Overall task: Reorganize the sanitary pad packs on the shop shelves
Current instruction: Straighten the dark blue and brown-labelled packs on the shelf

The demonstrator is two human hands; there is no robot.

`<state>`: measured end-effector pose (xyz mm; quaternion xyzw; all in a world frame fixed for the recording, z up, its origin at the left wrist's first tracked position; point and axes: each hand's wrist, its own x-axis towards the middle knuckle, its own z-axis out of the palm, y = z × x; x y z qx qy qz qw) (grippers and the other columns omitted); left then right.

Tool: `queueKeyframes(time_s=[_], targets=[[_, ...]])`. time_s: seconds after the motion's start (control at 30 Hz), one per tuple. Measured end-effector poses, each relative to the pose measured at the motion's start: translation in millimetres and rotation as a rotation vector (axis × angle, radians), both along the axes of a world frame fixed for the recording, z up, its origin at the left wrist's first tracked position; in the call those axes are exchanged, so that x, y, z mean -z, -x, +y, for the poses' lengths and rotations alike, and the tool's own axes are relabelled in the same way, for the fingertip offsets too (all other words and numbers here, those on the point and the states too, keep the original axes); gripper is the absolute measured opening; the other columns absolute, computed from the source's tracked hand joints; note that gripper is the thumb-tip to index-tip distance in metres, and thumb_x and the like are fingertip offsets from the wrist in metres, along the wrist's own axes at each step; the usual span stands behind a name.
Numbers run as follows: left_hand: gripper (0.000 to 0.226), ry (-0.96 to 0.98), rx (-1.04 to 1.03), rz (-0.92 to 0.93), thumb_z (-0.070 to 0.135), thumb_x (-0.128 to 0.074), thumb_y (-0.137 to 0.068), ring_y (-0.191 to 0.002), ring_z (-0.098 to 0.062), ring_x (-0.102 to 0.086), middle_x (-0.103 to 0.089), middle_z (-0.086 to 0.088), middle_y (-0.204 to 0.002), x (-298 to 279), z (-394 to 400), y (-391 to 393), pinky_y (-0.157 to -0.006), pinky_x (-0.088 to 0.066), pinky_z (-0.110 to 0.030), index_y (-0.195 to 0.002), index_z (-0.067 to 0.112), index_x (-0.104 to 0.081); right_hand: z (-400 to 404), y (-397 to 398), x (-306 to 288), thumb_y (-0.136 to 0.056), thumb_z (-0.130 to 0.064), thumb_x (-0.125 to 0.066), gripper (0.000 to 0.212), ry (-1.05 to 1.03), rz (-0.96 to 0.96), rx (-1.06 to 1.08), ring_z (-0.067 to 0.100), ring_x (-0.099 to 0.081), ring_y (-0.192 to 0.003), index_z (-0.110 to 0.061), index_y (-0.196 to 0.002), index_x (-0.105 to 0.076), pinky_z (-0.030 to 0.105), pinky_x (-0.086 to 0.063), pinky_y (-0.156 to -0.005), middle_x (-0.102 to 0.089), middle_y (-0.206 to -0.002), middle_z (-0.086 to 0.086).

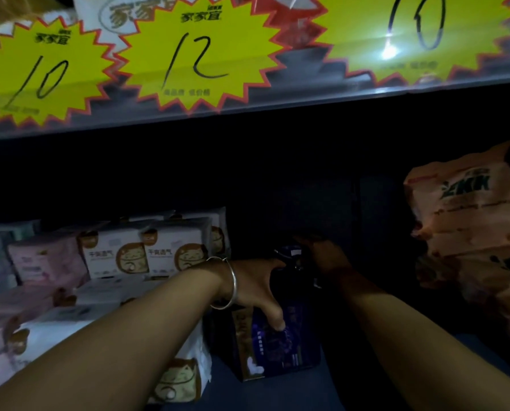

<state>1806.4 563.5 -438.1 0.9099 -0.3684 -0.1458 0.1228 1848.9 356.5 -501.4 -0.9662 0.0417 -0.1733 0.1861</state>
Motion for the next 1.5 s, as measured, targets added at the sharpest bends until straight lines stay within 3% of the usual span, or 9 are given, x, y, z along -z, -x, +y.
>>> queueKeyframes(time_s=[0.13,0.2,0.37,0.5,0.6,0.83,0.97,1.23,1.5], targets=[[0.106,0.019,-0.025,0.008,0.033,-0.082,-0.063,-0.121,-0.014,-0.048,-0.046,0.007,-0.137,-0.9,0.4,5.8,-0.099,-0.046,-0.026,-0.147,0.030,-0.019,5.8,18.2,-4.8,-0.091,-0.041,-0.055,0.077,0.120,0.003,0.127,0.033,-0.014,-0.142,-0.037,-0.150,-0.006,0.046,-0.021,-0.113,0.004,-0.159,-0.003],[0.104,0.050,-0.031,-0.006,0.029,-0.081,-0.067,-0.120,-0.013,-0.046,-0.044,0.006,-0.136,-4.2,0.3,14.1,-0.094,-0.043,-0.020,-0.148,0.027,-0.016,10.7,40.5,-10.3,-0.094,-0.041,-0.050,0.066,0.080,-0.165,0.170,0.032,-0.024,-0.136,-0.027,-0.150,-0.017,0.036,-0.025,-0.109,-0.012,-0.158,0.006],[0.089,0.215,-0.070,0.022,0.018,-0.080,-0.067,-0.107,-0.012,-0.053,-0.051,0.006,-0.117,-14.3,-3.0,39.3,-0.091,-0.050,-0.027,-0.141,0.019,-0.029,26.3,113.3,-31.5,-0.089,-0.058,-0.047,0.049,-0.913,-0.031,-0.047,0.017,-0.056,-0.099,-0.023,-0.122,-0.056,0.022,-0.045,-0.082,-0.057,-0.125,0.004],[0.065,0.461,-0.106,0.085,0.006,-0.076,-0.068,-0.086,-0.010,-0.058,-0.058,0.006,-0.097,-17.9,-4.2,58.4,-0.076,-0.053,-0.025,-0.122,0.023,-0.045,23.8,143.4,-25.9,-0.085,-0.069,-0.040,0.058,-1.252,0.204,-0.053,0.028,-0.060,-0.100,-0.023,-0.116,-0.057,0.047,-0.051,-0.083,-0.063,-0.115,0.005],[0.065,0.632,-0.158,0.225,0.015,-0.082,-0.050,-0.090,-0.020,-0.066,-0.066,-0.004,-0.101,-17.4,-1.0,68.0,-0.083,-0.056,-0.034,-0.110,0.019,-0.054,19.1,160.5,-21.2,-0.078,-0.074,-0.037,0.068,-1.404,0.240,-0.242,0.028,-0.067,-0.091,-0.020,-0.109,-0.063,0.044,-0.054,-0.071,-0.071,-0.103,0.009],[0.092,0.853,-0.257,0.466,0.013,-0.079,-0.041,-0.087,-0.029,-0.069,-0.068,-0.017,-0.106,-7.7,9.8,79.8,-0.075,-0.057,-0.038,-0.128,0.012,-0.049,14.9,183.5,-16.5,-0.042,-0.060,-0.084,0.083,-1.299,0.265,-0.499,0.021,-0.068,-0.091,-0.020,-0.111,-0.064,0.043,-0.056,-0.070,-0.070,-0.107,0.007],[0.075,0.757,-0.223,0.522,0.016,-0.084,-0.058,-0.096,-0.025,-0.068,-0.069,-0.011,-0.108,-5.3,19.4,82.2,-0.089,-0.052,-0.041,-0.125,0.013,-0.053,20.6,188.3,-19.0,-0.068,-0.042,-0.068,0.041,-1.225,0.173,-0.404,0.018,-0.070,-0.077,-0.014,-0.099,-0.067,0.038,-0.055,-0.065,-0.073,-0.089,0.007],[0.044,0.925,-0.289,0.588,0.041,-0.058,-0.086,-0.093,-0.021,-0.068,-0.069,-0.007,-0.109,-1.5,16.6,77.9,-0.074,-0.057,-0.035,-0.121,0.015,-0.055,23.5,186.0,-24.6,-0.068,-0.041,-0.071,0.038,-1.162,0.118,-0.316,0.023,-0.068,-0.081,-0.013,-0.094,-0.068,0.041,-0.055,-0.069,-0.072,-0.088,0.009],[0.081,0.835,-0.302,0.586,0.069,-0.061,-0.057,-0.106,-0.025,-0.064,-0.069,-0.005,-0.114,3.6,17.5,71.2,-0.095,-0.047,-0.049,-0.121,0.019,-0.057,22.7,183.4,-21.6,-0.065,-0.045,-0.065,0.038,-1.152,0.149,-0.280,0.020,-0.068,-0.072,-0.015,-0.088,-0.068,0.037,-0.055,-0.064,-0.072,-0.079,0.005]])
